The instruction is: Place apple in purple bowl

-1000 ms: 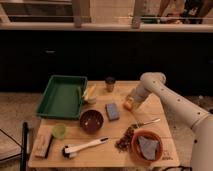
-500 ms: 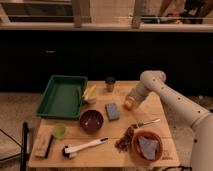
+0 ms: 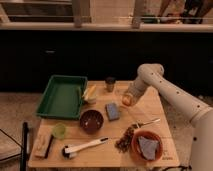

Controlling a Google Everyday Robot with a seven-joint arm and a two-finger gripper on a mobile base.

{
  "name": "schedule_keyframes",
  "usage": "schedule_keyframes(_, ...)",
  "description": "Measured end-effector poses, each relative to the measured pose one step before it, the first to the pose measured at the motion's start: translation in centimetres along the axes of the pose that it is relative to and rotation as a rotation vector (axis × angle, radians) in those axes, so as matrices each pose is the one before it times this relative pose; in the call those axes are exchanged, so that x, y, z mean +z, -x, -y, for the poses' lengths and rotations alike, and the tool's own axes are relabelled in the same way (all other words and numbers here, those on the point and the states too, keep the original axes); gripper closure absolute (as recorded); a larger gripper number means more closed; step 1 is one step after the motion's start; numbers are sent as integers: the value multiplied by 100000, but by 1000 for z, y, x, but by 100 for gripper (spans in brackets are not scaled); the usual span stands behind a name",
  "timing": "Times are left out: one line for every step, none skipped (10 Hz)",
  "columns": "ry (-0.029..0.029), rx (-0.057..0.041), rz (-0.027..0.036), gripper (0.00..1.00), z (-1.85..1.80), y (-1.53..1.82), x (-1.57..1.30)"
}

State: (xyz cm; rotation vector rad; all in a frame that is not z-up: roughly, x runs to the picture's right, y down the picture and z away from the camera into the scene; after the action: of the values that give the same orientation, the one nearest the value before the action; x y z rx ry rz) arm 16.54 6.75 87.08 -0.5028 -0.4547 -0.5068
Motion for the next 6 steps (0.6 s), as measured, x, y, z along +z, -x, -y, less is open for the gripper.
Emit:
schedule_keyframes(745, -2542, -413, 100, 334, 309, -894)
schedule_keyframes(733, -1912, -234, 100, 278, 298, -766)
schedule_keyframes(1239, -3024, -296, 100, 367, 475, -735)
schedule_keyframes(1016, -2621, -295, 100, 376, 473, -605)
schedule_keyframes(838, -2104, -269, 100, 302, 454, -456)
schedule_keyframes(744, -2625, -532, 100, 381, 536, -710)
